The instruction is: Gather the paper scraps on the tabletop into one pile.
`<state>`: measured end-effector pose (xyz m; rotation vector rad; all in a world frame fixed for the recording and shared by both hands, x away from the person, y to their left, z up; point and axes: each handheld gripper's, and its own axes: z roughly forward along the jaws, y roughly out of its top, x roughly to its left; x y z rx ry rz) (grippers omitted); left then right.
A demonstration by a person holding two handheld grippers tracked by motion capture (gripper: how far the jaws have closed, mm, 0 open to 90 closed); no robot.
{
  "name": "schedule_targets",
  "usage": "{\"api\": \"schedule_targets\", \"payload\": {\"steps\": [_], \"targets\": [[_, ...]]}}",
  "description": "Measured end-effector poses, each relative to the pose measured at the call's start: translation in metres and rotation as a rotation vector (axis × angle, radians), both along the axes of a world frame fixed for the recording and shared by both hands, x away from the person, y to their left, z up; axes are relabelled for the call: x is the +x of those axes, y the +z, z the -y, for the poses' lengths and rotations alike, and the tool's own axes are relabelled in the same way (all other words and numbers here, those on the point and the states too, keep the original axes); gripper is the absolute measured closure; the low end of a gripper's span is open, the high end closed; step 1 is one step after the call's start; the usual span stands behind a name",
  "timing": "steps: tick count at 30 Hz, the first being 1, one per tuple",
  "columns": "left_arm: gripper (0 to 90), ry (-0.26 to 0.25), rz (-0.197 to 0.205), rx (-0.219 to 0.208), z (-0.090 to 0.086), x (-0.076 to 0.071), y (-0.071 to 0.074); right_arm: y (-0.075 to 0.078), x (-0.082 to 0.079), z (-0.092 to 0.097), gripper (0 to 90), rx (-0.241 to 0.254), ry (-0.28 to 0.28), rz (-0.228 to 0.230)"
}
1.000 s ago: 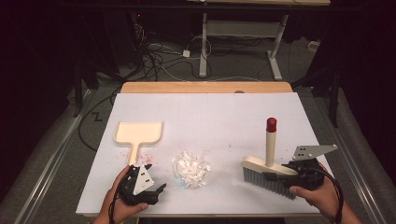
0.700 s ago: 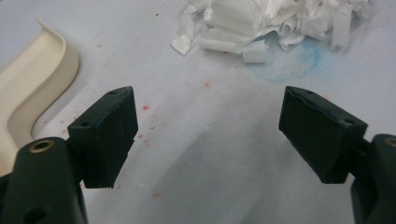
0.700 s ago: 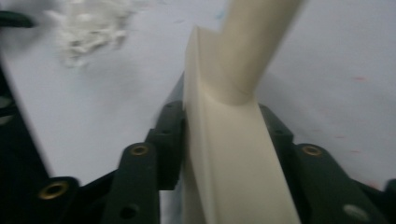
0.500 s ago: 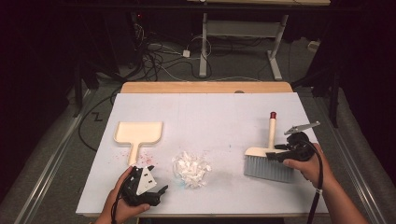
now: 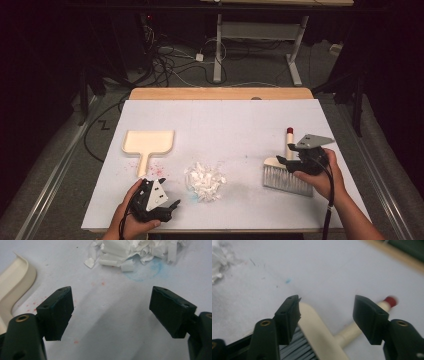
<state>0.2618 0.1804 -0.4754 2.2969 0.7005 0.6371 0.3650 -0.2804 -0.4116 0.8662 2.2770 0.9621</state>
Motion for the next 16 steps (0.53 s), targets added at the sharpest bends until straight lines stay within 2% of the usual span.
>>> {"api": "schedule_targets", "payload": {"steps": [2,4,6,9,12,13,14,16], "targets": [[18.7,0.010,0.017,-0.008,-0.002,-0.001,0.002,0.006,-0.021,0.005,31.8,0.012,-0.005,0.116],[18.4,0.016,0.029,-0.023,-0.003,-0.003,0.004,0.010,-0.037,0.012,28.4,0.055,-0.012,0.154],[17.9,0.020,0.045,-0.032,-0.004,-0.004,0.006,0.012,-0.053,0.020,24.8,0.096,-0.032,0.220],[17.4,0.026,0.059,-0.043,-0.005,-0.004,0.008,0.008,-0.071,0.031,22.7,0.151,-0.064,0.260],[17.3,0.033,0.066,-0.047,-0.005,-0.003,0.009,0.000,-0.079,0.037,21.8,0.137,-0.103,0.284],[17.3,0.033,0.066,-0.044,-0.004,-0.003,0.009,-0.002,-0.080,0.038,21.9,0.153,-0.103,0.272],[17.3,0.034,0.066,-0.045,-0.004,-0.002,0.009,-0.004,-0.080,0.039,21.8,0.144,-0.104,0.260],[17.3,0.040,0.069,-0.041,-0.003,-0.001,0.009,-0.005,-0.079,0.038,21.3,0.126,-0.119,0.273]]}}
